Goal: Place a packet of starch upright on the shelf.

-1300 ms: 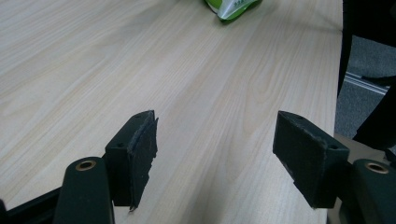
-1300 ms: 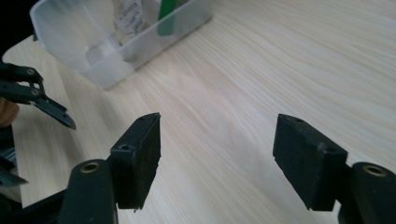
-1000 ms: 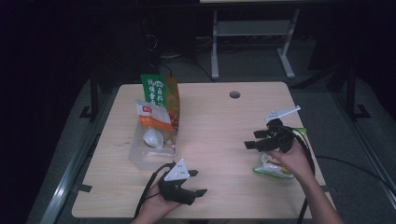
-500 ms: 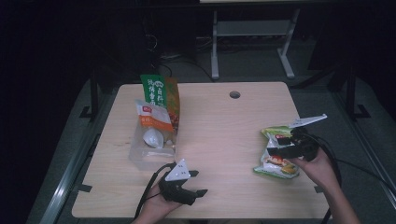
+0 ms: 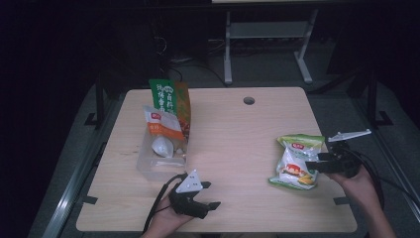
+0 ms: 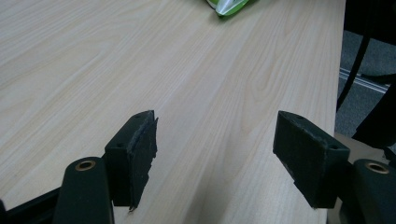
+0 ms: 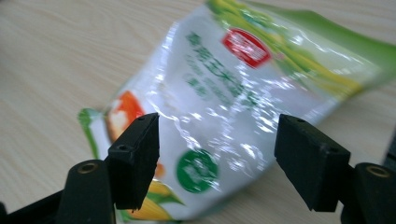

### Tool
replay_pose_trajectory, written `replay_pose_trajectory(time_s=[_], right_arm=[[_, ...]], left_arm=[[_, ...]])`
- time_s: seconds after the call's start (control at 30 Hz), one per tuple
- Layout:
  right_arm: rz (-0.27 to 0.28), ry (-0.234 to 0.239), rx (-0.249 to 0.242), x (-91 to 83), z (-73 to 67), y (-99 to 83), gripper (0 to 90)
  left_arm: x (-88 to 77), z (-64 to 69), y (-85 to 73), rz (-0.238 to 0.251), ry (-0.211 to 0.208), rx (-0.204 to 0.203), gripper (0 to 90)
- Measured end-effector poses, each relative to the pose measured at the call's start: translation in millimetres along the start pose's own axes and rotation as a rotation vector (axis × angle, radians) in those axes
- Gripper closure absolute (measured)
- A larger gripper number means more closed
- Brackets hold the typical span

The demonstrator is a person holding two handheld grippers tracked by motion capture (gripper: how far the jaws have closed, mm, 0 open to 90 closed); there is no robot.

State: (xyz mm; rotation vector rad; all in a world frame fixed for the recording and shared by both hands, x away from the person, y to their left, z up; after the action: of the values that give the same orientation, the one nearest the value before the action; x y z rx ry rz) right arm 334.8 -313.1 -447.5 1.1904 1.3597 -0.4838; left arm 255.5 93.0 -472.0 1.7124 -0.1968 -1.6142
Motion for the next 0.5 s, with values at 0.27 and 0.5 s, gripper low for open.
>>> replay_pose_trajectory(time_s=[0.27,0.5], right_arm=[[-0.020,0.023,0.072,16.8,24.0,-13.2,39.2],[-0.005,0.087,0.058,16.5,14.2,-14.9,64.8]], left_arm=[[0.0,0.0,-0.1,0.001,0.000,-0.004,30.1],[0.1,-0.3,-0.1,-0.001,0.002,-0.001,30.1]])
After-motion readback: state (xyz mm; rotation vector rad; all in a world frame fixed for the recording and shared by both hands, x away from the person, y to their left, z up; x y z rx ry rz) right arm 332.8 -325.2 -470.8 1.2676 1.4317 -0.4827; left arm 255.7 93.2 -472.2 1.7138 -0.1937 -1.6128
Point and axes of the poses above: each handheld gripper's, and its own axes: x roughly forward along the jaws, y roughly out of its top, z roughly to its right, the point moved 5 cm from there along x, roughly forward along the jaws, and after that the axes turned 15 degrees about -z, right-handed, at the moved point
